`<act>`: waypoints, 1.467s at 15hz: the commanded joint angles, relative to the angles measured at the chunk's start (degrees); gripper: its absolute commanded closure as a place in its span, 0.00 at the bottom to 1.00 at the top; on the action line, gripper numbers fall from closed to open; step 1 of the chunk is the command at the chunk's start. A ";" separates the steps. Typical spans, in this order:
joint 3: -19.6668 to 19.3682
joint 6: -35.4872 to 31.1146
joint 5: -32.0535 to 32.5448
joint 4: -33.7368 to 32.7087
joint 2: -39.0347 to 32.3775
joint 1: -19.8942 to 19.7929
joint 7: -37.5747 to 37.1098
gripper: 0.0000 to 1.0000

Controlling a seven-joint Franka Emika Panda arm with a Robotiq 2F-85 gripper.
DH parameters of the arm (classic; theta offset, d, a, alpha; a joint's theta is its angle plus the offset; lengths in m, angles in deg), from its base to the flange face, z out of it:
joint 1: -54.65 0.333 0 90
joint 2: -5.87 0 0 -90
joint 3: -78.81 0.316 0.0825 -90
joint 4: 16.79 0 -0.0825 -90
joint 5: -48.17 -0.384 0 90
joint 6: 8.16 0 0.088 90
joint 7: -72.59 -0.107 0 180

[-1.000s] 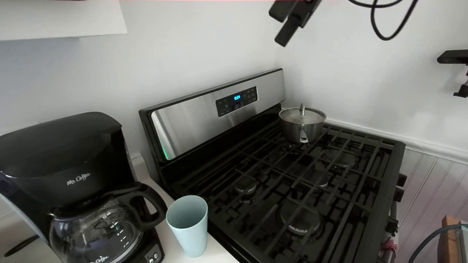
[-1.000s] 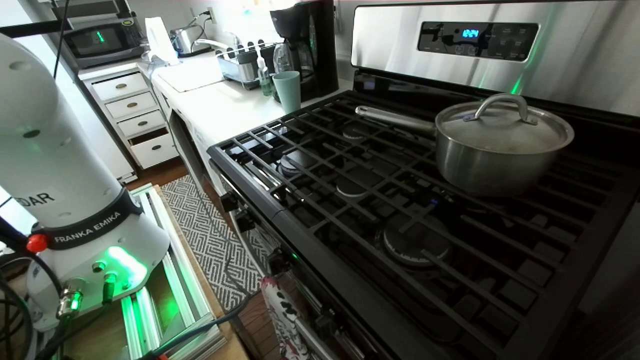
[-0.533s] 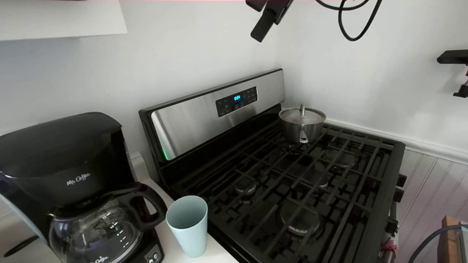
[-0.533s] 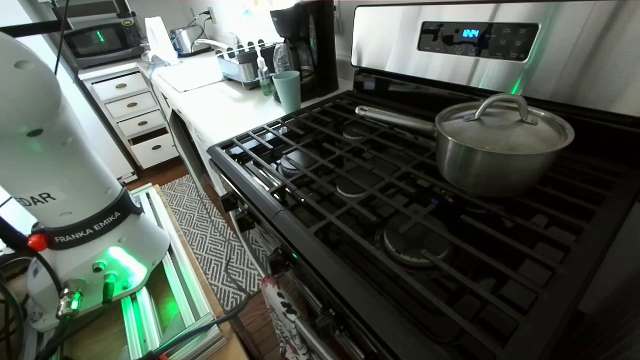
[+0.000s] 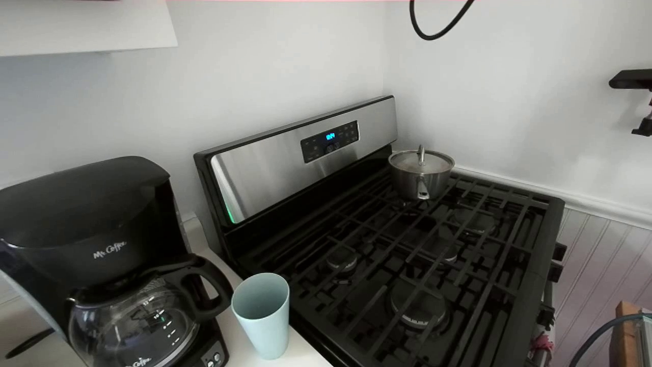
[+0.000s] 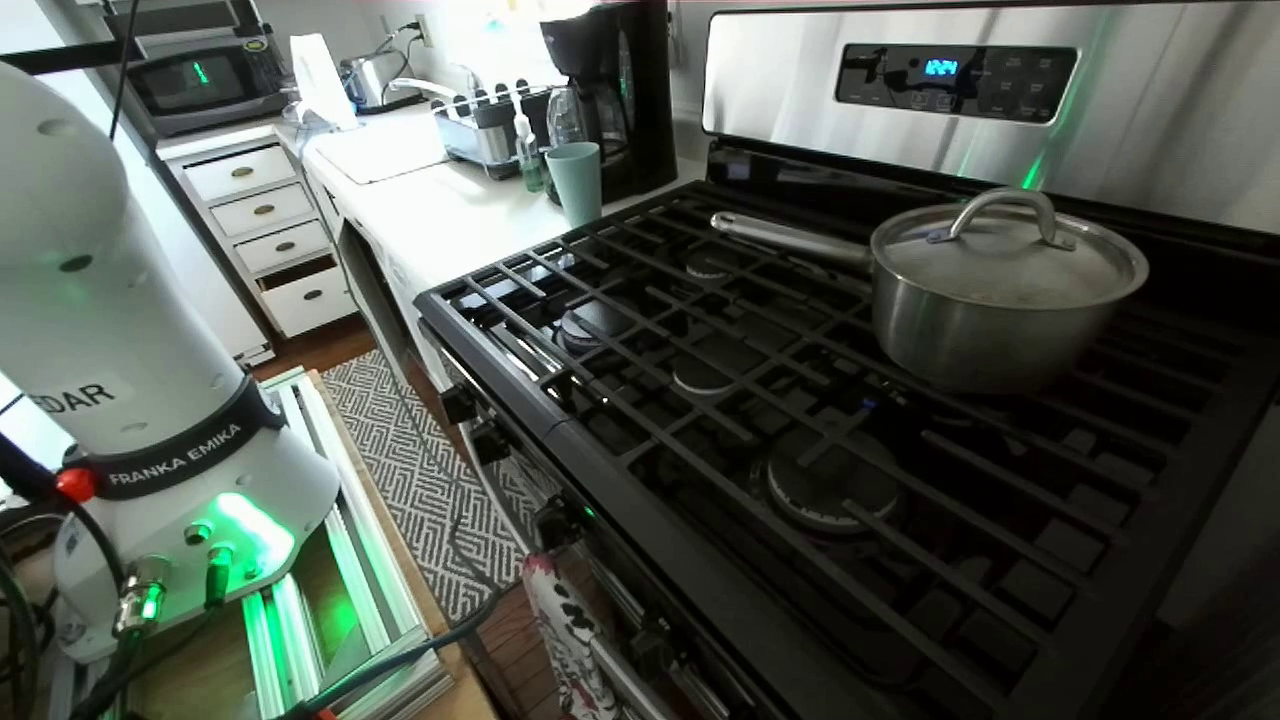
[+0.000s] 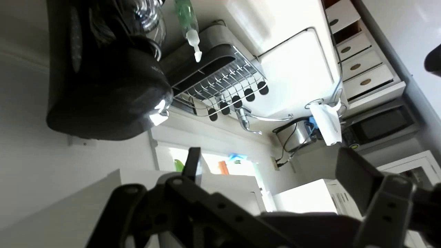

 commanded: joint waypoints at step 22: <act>8.60 -13.08 -10.25 -11.15 -14.06 -2.08 29.48 0.00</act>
